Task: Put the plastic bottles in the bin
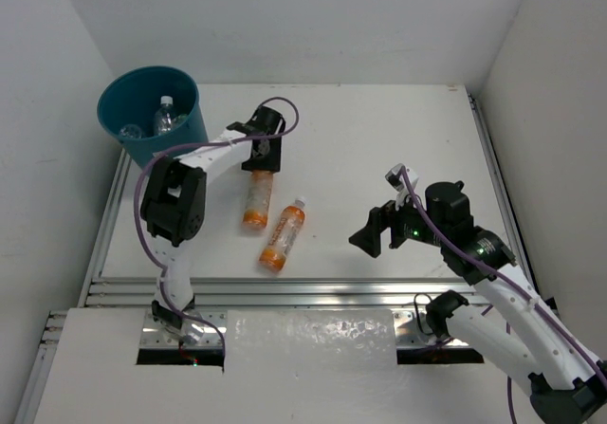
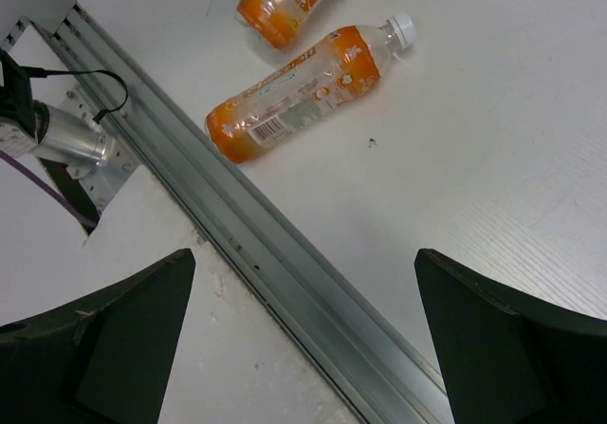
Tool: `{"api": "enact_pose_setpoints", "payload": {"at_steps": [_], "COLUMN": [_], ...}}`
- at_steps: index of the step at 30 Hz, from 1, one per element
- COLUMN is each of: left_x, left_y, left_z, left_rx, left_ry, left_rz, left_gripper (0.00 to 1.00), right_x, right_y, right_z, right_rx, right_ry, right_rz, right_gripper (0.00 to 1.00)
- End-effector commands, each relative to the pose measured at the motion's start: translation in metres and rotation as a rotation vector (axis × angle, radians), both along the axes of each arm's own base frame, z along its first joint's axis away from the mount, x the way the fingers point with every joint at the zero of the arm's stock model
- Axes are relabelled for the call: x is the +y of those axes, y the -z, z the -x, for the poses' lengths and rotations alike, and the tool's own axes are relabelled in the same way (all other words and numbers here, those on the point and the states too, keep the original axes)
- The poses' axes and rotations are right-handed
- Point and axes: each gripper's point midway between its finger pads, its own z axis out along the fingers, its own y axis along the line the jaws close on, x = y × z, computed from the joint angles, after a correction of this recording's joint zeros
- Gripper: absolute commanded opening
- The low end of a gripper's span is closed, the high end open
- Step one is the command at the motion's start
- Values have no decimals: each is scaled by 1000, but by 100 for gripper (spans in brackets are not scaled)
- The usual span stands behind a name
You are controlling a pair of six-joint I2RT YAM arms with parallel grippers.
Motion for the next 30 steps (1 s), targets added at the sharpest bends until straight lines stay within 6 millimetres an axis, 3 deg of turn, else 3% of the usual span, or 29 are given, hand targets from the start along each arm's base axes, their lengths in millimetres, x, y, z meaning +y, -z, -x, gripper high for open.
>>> {"api": "enact_pose_setpoints", "payload": {"at_steps": [1, 2, 9, 11, 15, 16, 18, 19, 21, 25, 28, 30], "left_x": [-6, -5, 5, 15, 63, 82, 114, 130, 176, 224, 260, 273], "left_y": [-102, -122, -208, -249, -332, -362, -393, -418, -448, -473, -470, -467], "left_z": [-19, -17, 0, 7, 15, 15, 19, 21, 22, 15, 8, 4], "left_rx": [-230, -267, -425, -514, -716, -789, -876, -947, -1046, -1141, -1155, -1173], "left_ry": [-18, -16, -26, -55, -230, -297, -405, -457, -599, -742, -848, -886], "left_rz": [87, 104, 148, 157, 109, 117, 105, 120, 61, -78, -164, -172], "left_gripper": [0, 0, 0, 0, 0, 0, 0, 0, 0, 0, 0, 6], "right_x": [5, 5, 6, 6, 7, 7, 8, 8, 9, 11, 10, 9], "right_y": [-8, -8, -10, -11, -15, -15, -14, -16, -16, -22, -26, -27], "right_z": [-4, -4, -4, -5, -4, -4, -3, -3, -2, -1, -1, -1], "right_rx": [-36, -36, -43, -43, -50, -50, -48, -51, -46, -54, -59, -63], "right_ry": [-16, -19, -19, -17, -26, -26, -29, -31, -38, -46, -45, -44], "right_rz": [-23, -24, -27, -28, -39, -40, -43, -48, -53, -62, -59, -56], "right_gripper": [99, 99, 99, 99, 99, 99, 99, 99, 99, 99, 99, 99]}}
